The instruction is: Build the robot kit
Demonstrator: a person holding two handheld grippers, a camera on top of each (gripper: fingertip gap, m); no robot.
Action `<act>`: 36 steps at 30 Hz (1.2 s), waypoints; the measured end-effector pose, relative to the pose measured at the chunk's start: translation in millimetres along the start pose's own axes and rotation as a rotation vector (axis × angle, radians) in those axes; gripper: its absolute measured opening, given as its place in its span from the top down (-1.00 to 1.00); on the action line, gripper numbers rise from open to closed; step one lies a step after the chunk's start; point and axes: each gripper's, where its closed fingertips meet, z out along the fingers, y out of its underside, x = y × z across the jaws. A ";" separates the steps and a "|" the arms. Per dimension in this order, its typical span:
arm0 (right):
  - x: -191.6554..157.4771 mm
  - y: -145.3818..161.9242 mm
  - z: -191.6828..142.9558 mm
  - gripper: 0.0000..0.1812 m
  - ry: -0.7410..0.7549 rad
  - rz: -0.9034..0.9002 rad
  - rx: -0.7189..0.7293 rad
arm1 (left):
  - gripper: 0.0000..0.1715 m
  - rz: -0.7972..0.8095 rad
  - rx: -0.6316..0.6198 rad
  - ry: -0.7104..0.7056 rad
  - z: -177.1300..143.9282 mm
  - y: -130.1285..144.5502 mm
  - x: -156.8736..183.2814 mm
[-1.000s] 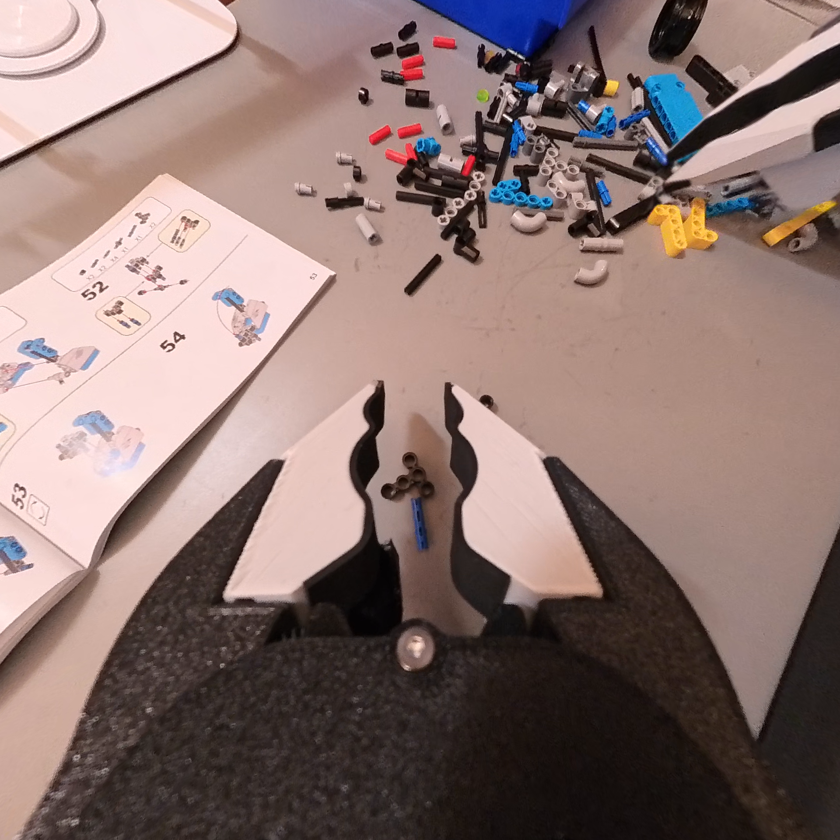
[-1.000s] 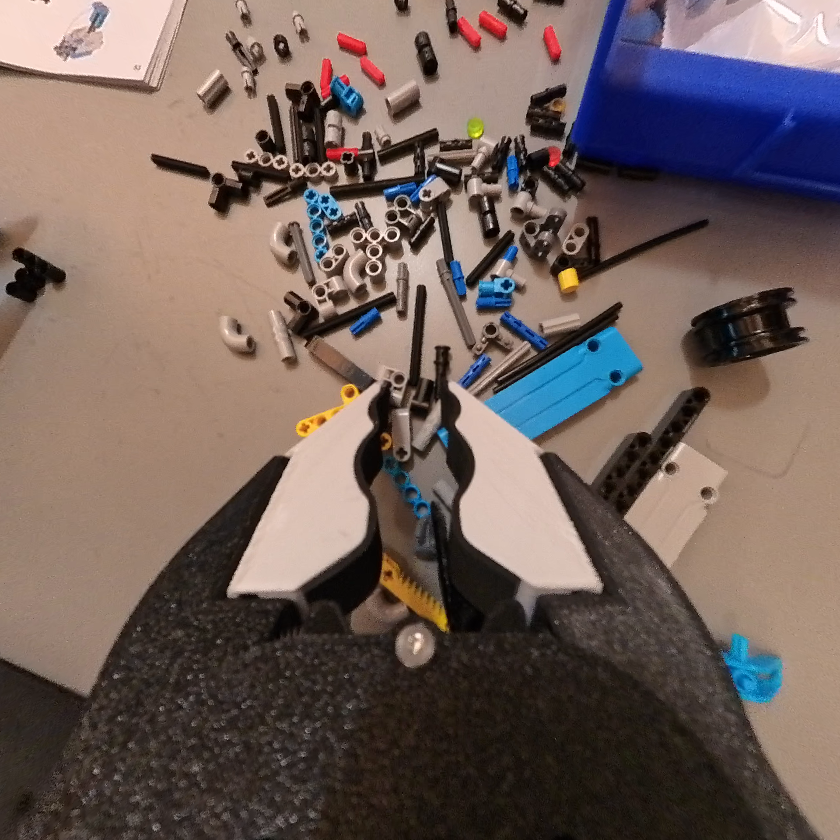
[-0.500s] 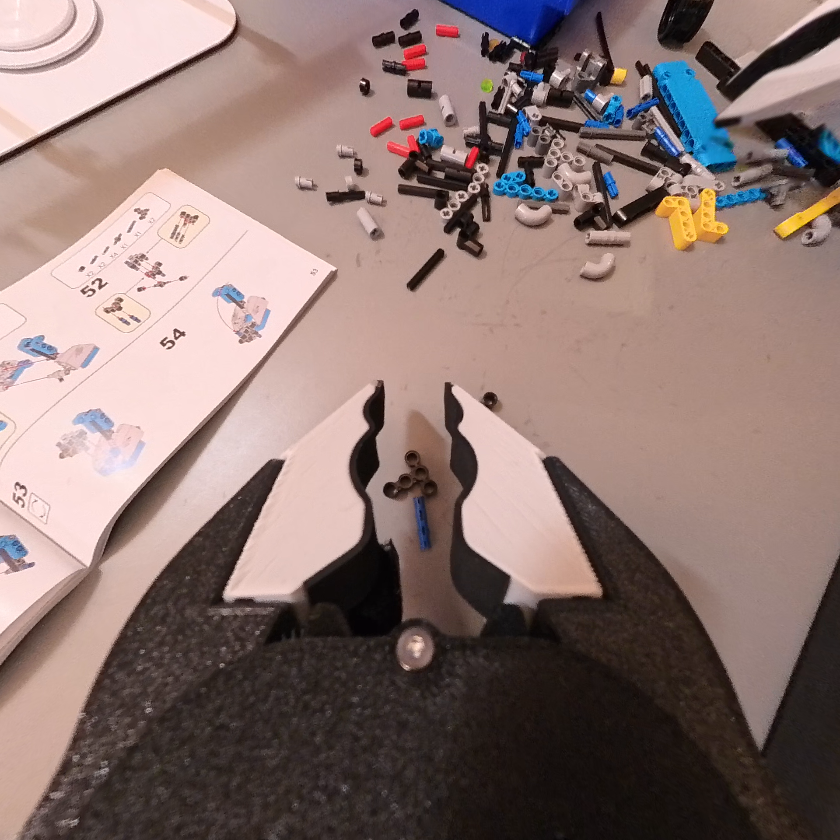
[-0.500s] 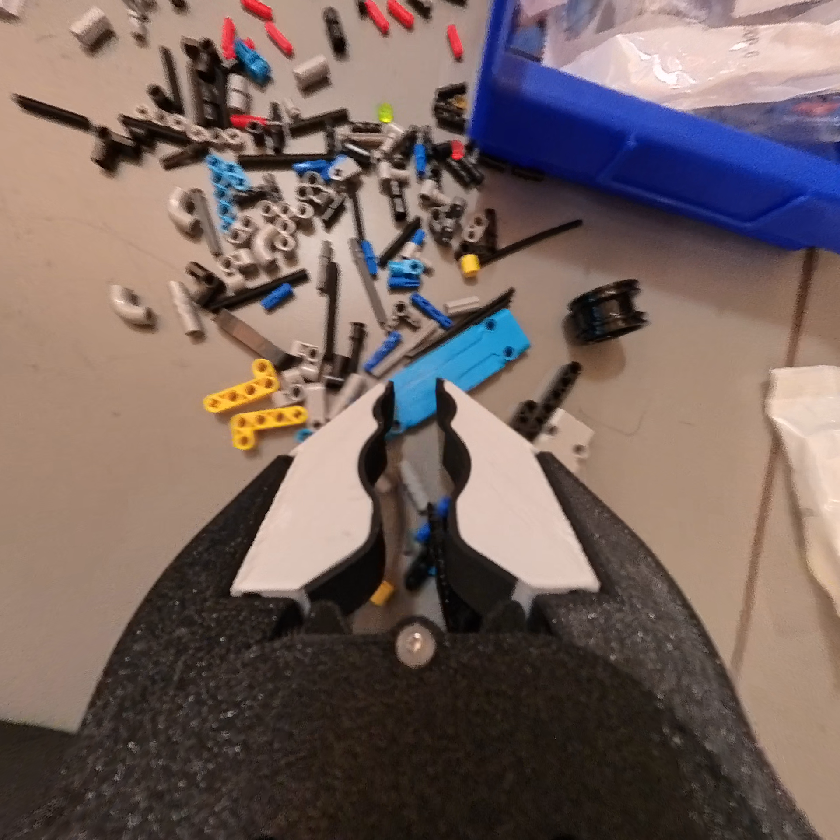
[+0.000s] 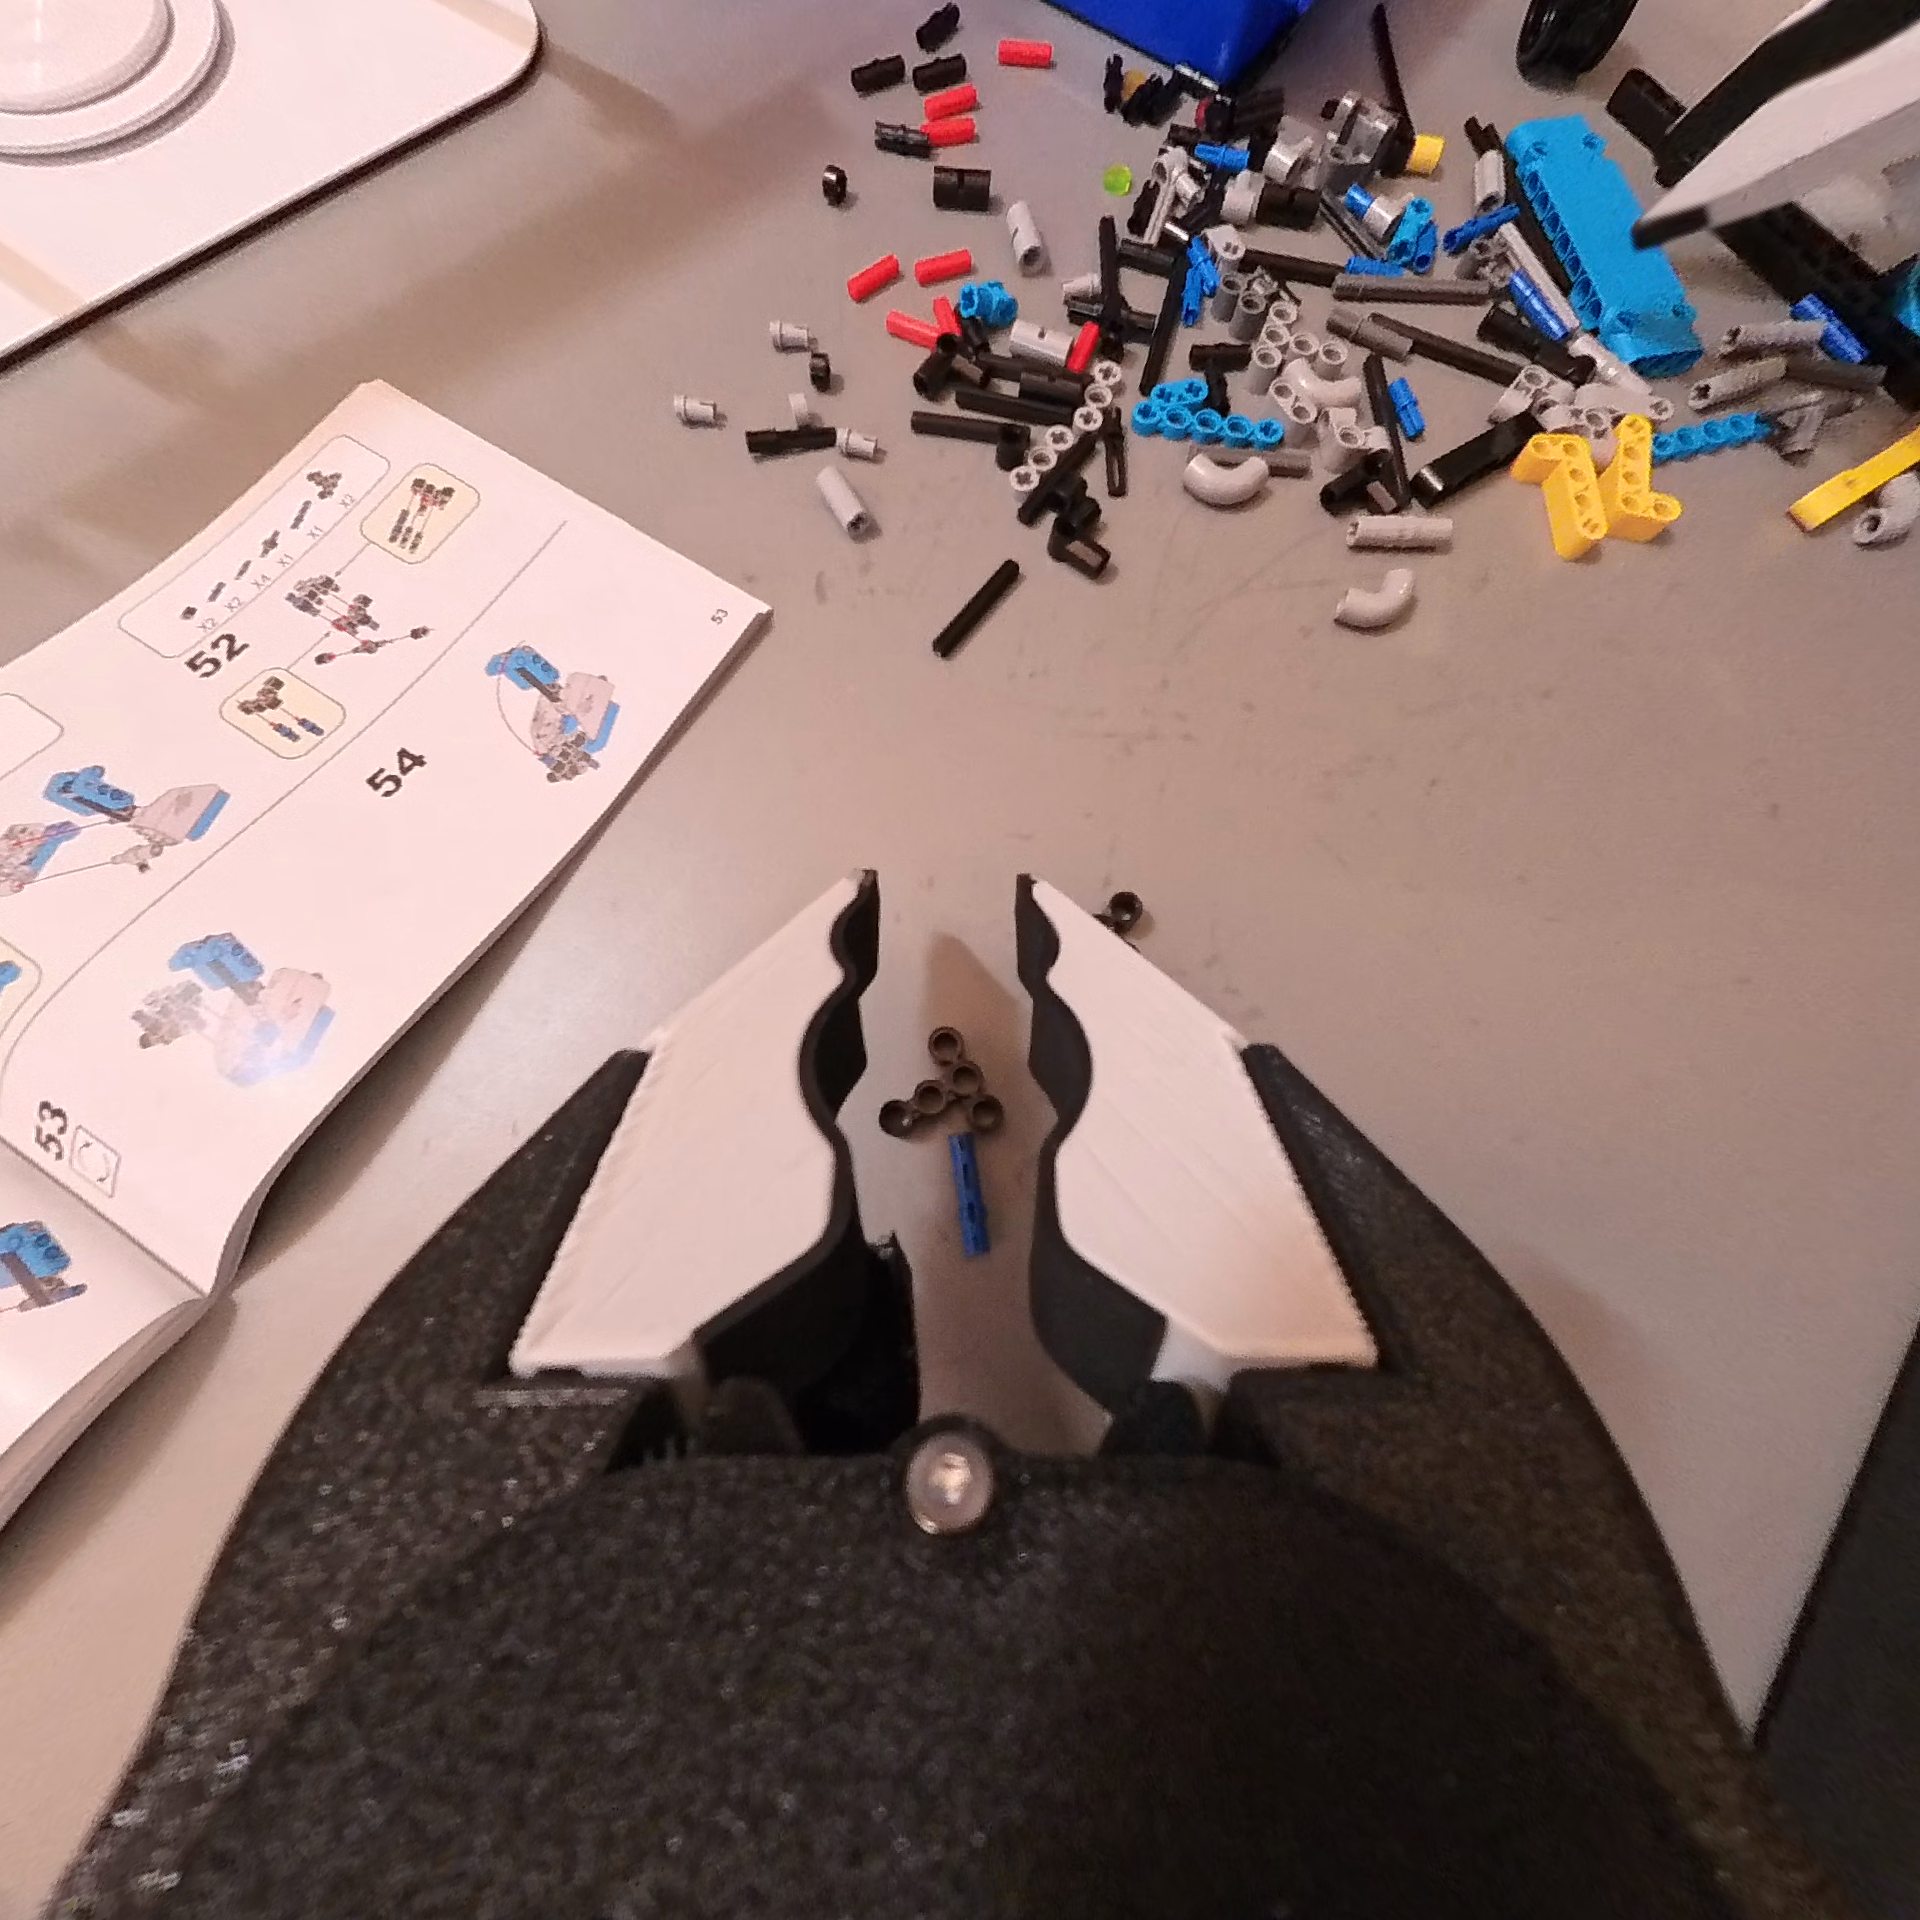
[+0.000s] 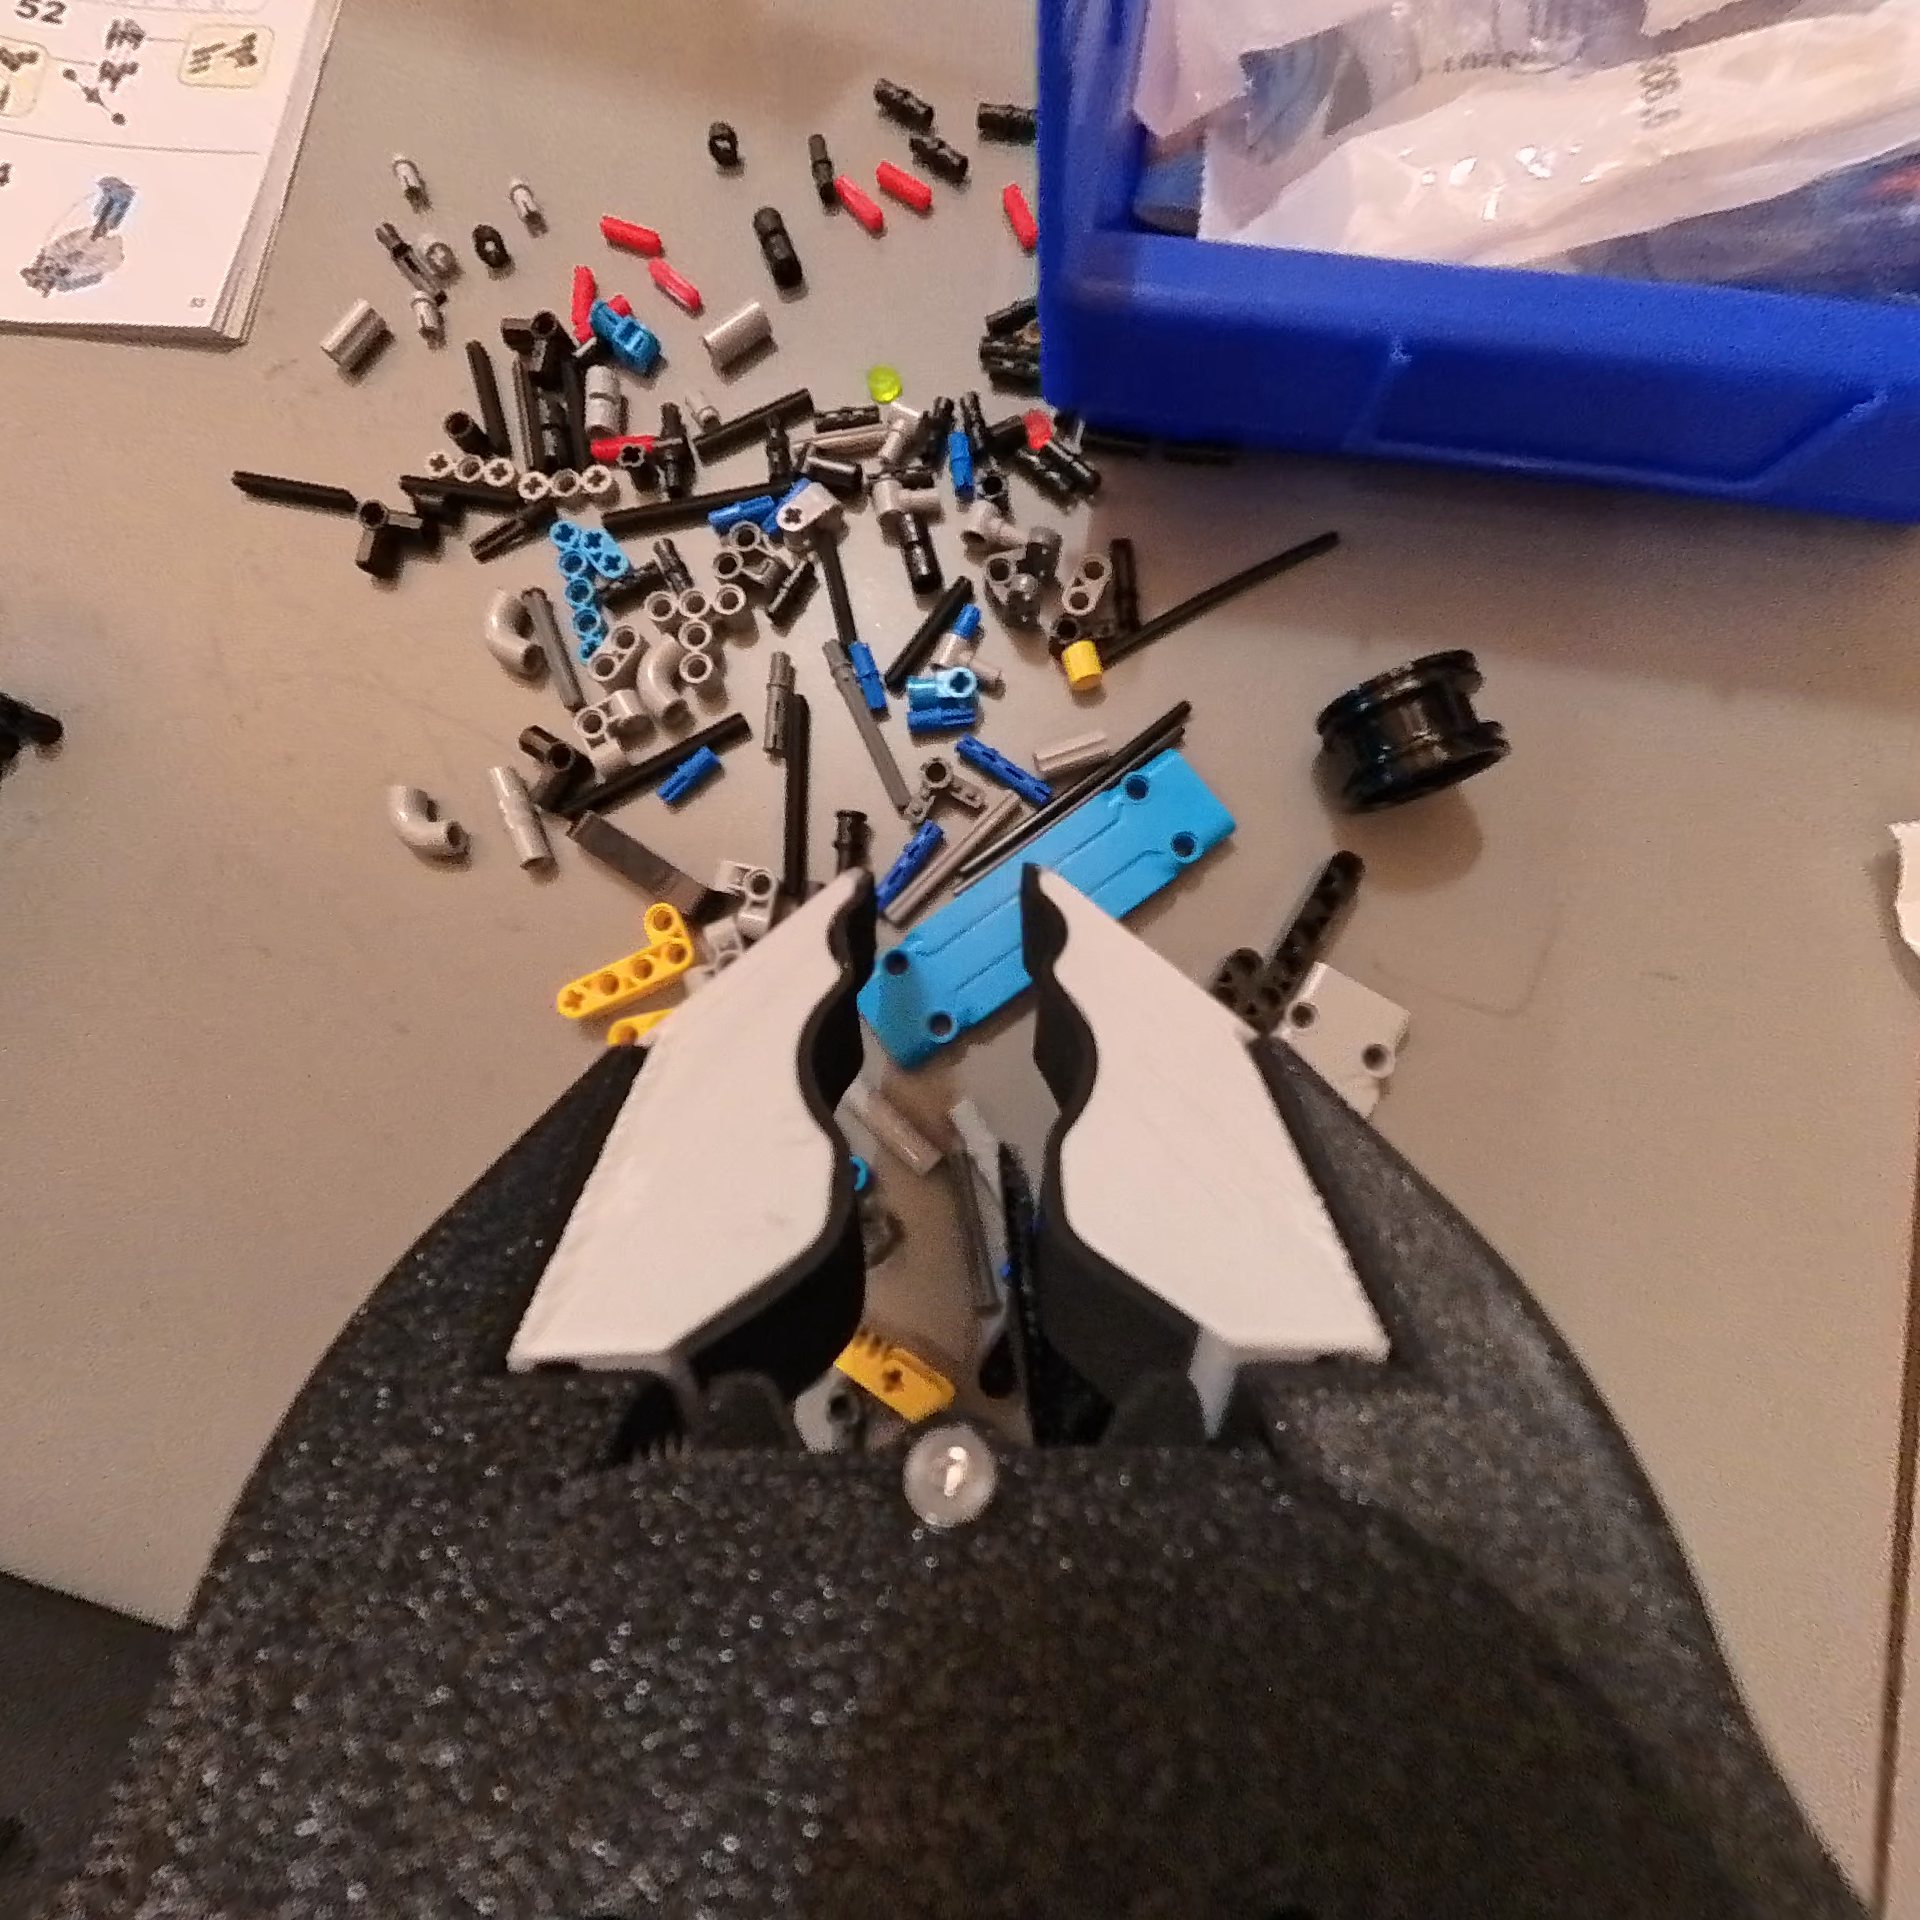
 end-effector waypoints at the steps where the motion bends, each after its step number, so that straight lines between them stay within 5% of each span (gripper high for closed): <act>1: -1.5 -0.2 0.7 0.70 -0.002 -0.002 -0.001 | 0.70 0.000 0.003 0.001 -0.2 -0.5 0.3; 36: -0.5 -10.6 17.0 0.83 0.036 -0.072 -0.031 | 0.70 0.024 0.007 -0.012 -2.3 -2.3 0.0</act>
